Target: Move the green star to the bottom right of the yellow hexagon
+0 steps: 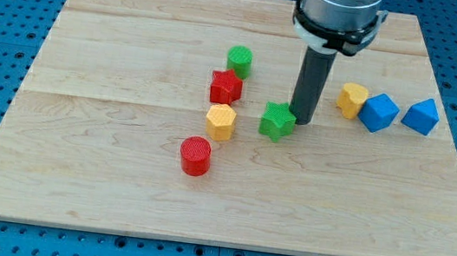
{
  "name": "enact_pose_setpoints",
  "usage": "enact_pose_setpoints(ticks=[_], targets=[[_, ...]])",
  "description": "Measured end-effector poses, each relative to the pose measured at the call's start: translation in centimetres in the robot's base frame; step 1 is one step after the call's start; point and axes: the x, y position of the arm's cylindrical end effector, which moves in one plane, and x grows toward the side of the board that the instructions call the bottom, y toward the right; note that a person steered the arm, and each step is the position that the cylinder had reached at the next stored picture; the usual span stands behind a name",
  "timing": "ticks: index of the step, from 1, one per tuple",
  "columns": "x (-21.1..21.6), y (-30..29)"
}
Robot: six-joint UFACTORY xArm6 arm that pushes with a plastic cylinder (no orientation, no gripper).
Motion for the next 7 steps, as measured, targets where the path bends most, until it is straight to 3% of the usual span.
enact_pose_setpoints(ticks=[2,4,5,7], targets=[[5.2,-3.5],[5.3,-3.5],[7.4,-2.4],[-3.2,-4.1]])
